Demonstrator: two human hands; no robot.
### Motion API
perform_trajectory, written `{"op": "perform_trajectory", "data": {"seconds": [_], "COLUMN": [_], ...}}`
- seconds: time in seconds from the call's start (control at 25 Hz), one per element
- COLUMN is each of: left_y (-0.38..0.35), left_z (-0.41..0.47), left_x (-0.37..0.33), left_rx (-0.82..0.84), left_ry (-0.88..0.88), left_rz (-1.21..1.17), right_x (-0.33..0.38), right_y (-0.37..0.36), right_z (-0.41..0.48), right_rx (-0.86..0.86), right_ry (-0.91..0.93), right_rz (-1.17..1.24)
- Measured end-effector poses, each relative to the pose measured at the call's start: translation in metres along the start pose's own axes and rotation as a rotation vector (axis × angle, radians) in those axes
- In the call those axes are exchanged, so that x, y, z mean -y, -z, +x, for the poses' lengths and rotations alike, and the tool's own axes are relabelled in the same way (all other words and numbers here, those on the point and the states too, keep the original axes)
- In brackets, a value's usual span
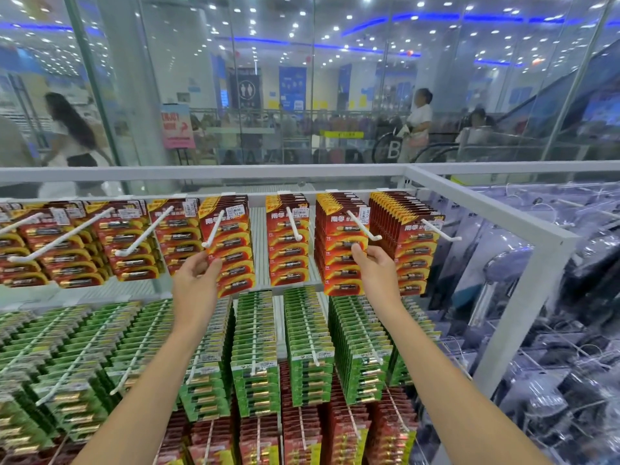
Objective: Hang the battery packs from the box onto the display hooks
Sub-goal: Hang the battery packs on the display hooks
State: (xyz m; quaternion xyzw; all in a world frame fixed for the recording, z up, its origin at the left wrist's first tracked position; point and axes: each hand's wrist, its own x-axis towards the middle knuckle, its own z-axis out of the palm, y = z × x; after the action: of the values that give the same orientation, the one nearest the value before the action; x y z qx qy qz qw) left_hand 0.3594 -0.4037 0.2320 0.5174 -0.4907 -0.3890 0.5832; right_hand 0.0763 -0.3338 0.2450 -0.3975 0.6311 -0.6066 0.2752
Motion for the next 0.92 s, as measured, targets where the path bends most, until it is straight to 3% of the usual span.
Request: {"op": "perform_trajectory", "data": {"seconds": [0.24,0.56,0.92], "left_y": [0.012,-0.022,-0.137], "left_z": [-0.048,-0.153,-0.296], "left_x": [0.002,0.021,0.087], "left_rx": [0.015,0.33,0.775], "left_ry": [-0.075,0.046,0.346], "left_rz": [0.032,-0.06,-0.007], "right_x": [-0.004,-0.053,-0.162], "right_y": [0.022,0.087,0.227], "right_z": [-0.027,-0.133,-0.258], "right_rx": [-0.057,-0.085,-0.495], "right_ry": [0.07,-0.041,-0.377], "right_rz": [-0.02,-0.015,-0.025]}}
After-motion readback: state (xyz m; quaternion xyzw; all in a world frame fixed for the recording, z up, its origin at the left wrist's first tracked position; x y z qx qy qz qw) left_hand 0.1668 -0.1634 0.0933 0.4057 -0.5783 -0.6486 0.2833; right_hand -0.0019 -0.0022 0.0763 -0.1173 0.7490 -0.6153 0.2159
